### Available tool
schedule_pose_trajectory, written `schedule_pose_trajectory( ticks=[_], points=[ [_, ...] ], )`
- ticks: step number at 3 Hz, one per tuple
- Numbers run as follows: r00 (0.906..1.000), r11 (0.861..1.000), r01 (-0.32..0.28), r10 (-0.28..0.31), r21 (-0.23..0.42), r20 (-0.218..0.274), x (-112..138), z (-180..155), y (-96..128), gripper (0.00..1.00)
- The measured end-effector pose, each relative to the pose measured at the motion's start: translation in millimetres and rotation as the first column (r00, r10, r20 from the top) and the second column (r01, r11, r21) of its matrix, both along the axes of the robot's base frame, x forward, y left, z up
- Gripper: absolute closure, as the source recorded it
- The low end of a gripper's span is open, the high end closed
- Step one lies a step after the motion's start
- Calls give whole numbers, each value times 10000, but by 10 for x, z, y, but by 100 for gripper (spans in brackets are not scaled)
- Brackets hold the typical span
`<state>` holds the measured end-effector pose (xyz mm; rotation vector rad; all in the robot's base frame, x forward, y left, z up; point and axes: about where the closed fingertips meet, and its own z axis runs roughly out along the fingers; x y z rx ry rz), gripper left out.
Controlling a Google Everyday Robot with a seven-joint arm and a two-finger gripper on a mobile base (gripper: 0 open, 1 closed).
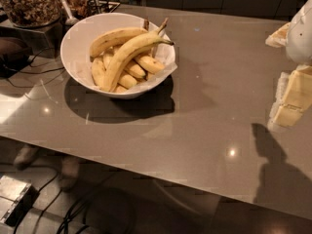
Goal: Pick banana from white bowl
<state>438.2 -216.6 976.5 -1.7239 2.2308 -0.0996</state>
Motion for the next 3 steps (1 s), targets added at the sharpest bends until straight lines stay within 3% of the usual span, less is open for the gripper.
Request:
schedule_pose_trajectory(
  ticks=[2,3],
  points=[
    [9997,9999,-140,140,14,180,-1,68,46,0],
    [9968,9973,-711,716,-164,344,-3,174,236,0]
  ],
)
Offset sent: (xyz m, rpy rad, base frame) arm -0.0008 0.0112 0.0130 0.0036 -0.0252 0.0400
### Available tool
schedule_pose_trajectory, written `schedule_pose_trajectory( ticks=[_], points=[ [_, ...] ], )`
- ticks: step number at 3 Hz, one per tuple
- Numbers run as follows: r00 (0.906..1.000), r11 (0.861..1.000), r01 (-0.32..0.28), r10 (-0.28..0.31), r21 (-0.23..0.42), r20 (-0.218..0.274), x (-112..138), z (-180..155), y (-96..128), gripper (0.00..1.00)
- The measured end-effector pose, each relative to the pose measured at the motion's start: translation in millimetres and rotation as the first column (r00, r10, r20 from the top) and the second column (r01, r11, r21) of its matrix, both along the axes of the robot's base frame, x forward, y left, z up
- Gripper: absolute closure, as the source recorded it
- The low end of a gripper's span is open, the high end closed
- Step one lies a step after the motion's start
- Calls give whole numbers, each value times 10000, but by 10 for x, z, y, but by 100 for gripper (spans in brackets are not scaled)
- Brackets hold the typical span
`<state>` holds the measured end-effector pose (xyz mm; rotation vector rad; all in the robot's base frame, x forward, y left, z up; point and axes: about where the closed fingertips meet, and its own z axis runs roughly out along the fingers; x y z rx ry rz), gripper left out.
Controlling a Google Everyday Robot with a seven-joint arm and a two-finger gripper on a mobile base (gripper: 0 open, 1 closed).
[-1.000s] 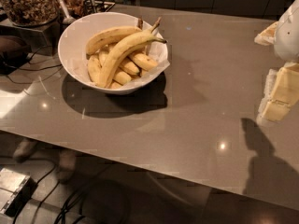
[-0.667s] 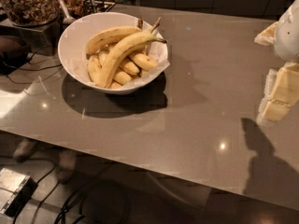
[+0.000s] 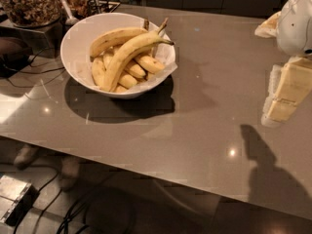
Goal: Pick banana from white bowl
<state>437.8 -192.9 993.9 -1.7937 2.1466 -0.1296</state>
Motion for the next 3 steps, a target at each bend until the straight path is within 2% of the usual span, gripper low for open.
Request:
schedule_pose_trajectory(
  ticks=[1,2,3],
  points=[
    [9968,9962,-793,796,-370,91,7,64,226,0],
    [9965,9959,-827,831,-381,100,8,67,238,0],
    [9933,9940,-1063,1074,-263,435,77,111,356,0]
  ],
)
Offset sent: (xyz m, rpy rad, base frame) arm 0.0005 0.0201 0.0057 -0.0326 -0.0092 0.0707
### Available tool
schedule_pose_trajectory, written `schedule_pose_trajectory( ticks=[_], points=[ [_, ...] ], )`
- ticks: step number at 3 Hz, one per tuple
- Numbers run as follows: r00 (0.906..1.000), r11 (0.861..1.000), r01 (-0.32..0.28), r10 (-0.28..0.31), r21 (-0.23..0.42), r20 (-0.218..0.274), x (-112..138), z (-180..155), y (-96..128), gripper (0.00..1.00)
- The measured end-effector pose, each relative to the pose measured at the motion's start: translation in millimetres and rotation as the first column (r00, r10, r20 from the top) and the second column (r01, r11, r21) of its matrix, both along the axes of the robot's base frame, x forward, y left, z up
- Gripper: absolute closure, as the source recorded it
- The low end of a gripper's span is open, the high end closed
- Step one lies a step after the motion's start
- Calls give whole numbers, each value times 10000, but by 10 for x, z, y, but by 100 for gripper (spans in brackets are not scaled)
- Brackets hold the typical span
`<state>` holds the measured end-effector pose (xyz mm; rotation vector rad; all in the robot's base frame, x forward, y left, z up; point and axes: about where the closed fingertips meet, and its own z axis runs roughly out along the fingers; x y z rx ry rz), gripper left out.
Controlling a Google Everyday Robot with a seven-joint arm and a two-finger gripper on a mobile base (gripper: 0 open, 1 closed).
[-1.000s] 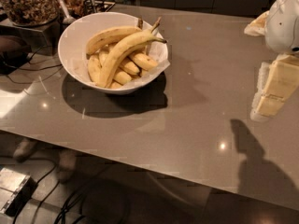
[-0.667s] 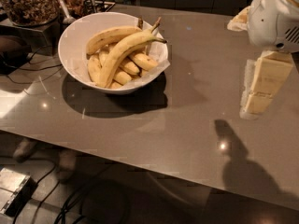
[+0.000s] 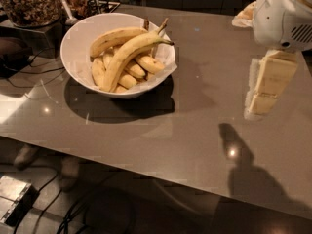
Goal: Pick banana from white bowl
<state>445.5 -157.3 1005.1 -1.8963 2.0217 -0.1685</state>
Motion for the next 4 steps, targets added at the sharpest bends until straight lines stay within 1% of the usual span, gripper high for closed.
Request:
schedule_pose_trajectory(
  ticks=[1,2,3,4],
  points=[
    [9972,9984,-547,552,-131,499,167,75,313,0],
    [9871,9876,-1361,1419,-783,736,369,74,680,0],
    [9747,9702,-1939,2073,-1455,834,499,48,927,0],
    [9728,9696,-1940,2098,-1488,985,497,97,943,0]
  ],
)
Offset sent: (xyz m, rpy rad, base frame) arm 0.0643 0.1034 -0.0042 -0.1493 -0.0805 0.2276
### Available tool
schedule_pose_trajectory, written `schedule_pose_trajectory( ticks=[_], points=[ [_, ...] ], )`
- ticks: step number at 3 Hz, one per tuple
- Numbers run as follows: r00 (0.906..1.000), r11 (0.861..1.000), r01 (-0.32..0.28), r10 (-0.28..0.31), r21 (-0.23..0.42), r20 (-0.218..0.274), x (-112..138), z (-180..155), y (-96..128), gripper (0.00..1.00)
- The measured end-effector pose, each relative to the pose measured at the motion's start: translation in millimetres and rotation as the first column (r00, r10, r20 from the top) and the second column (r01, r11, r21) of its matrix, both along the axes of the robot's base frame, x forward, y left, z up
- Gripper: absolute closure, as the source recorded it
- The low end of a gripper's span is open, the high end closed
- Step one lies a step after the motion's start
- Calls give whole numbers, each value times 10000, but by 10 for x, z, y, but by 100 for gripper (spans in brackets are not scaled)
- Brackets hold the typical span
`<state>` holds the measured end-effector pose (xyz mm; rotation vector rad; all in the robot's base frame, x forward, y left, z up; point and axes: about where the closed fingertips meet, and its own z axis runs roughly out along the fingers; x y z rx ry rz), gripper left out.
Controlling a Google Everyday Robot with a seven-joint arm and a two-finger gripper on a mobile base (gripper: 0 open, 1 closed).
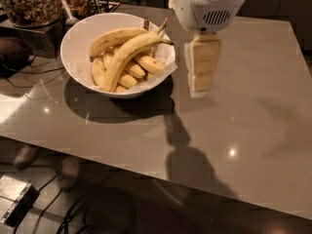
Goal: Pick banana from white bowl
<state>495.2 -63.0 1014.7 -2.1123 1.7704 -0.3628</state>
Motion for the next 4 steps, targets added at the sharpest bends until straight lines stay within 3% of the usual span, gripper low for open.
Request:
schedule_pose_trajectory(
  ticks=[1,2,3,4],
  points=[
    [9973,9991,-421,424,-65,602,106,90,231,0],
    [9886,9936,-1071,1102,-351,1026,262,154,514,0],
    [9833,9883,-1410,1466,-576,1077,427,109,688,2],
    [9830,9857,-1487,1560,-790,965,626,20,761,12]
  ],
)
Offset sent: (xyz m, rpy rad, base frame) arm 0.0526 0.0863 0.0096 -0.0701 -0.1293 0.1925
